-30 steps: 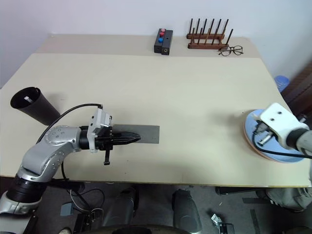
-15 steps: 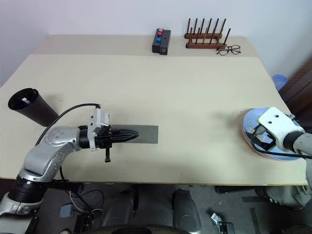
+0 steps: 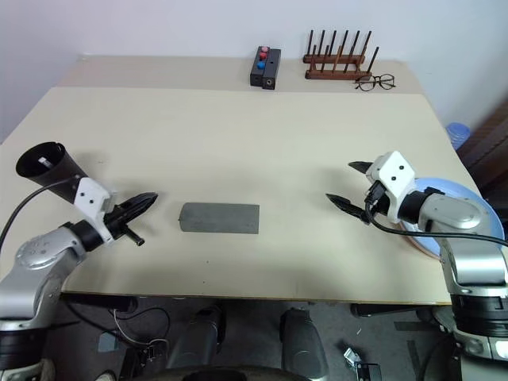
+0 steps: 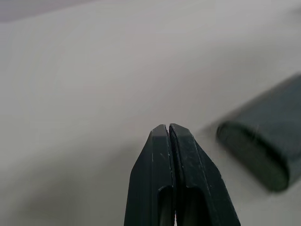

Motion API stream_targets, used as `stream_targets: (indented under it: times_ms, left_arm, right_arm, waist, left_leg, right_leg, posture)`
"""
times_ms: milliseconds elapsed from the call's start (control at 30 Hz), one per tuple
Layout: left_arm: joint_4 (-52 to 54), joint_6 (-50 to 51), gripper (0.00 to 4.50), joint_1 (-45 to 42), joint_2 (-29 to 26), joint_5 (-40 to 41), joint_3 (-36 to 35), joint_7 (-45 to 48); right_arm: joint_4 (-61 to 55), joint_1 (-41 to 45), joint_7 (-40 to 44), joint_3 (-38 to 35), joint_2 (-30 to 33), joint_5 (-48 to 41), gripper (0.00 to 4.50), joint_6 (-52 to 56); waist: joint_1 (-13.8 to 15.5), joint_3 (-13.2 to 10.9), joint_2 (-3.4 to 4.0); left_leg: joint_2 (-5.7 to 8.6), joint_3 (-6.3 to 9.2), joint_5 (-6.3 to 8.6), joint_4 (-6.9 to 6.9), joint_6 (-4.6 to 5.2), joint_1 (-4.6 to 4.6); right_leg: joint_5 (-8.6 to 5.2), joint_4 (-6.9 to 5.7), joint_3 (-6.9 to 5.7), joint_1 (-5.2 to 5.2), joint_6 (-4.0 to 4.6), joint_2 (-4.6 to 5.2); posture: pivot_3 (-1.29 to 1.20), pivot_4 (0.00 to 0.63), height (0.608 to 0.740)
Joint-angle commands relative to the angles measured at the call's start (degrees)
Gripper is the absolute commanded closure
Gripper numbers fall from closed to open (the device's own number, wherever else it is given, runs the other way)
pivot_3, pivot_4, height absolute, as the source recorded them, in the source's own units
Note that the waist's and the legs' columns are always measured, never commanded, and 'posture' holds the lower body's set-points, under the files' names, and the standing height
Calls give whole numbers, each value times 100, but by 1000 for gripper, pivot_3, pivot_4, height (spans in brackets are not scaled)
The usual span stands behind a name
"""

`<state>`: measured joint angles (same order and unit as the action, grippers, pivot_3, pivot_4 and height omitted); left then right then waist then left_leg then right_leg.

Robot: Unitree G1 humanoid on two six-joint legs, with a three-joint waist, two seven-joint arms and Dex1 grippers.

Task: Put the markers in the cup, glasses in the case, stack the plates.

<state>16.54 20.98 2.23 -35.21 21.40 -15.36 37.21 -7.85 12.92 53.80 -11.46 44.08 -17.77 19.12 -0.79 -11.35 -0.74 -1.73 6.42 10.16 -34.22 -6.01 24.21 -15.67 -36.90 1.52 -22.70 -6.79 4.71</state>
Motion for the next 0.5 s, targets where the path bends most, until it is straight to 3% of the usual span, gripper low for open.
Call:
stream_targets:
  times_ms: [33, 500]
  left_arm:
    - [264, -161, 4500, 76, -80, -29, -306, -96]
    - [699, 162, 4500, 201, -73, 19, -421, -426]
  right_arm:
    - [323, 252, 85, 25, 2, -68, 71, -185]
    - [461, 758, -198, 519, -161, 26, 71, -18]
  waist:
    - [6, 0, 0]
    - [-19, 0, 1]
  left_leg:
    - [0, 0, 0, 0, 0, 0]
    - [0, -1, 0, 4, -1, 1]
  right_leg:
    - [0, 0, 0, 0, 1, 0]
    - [1, -1, 0, -5, 0, 0]
  posture:
    - [0, 150, 740]
    - [0, 150, 740]
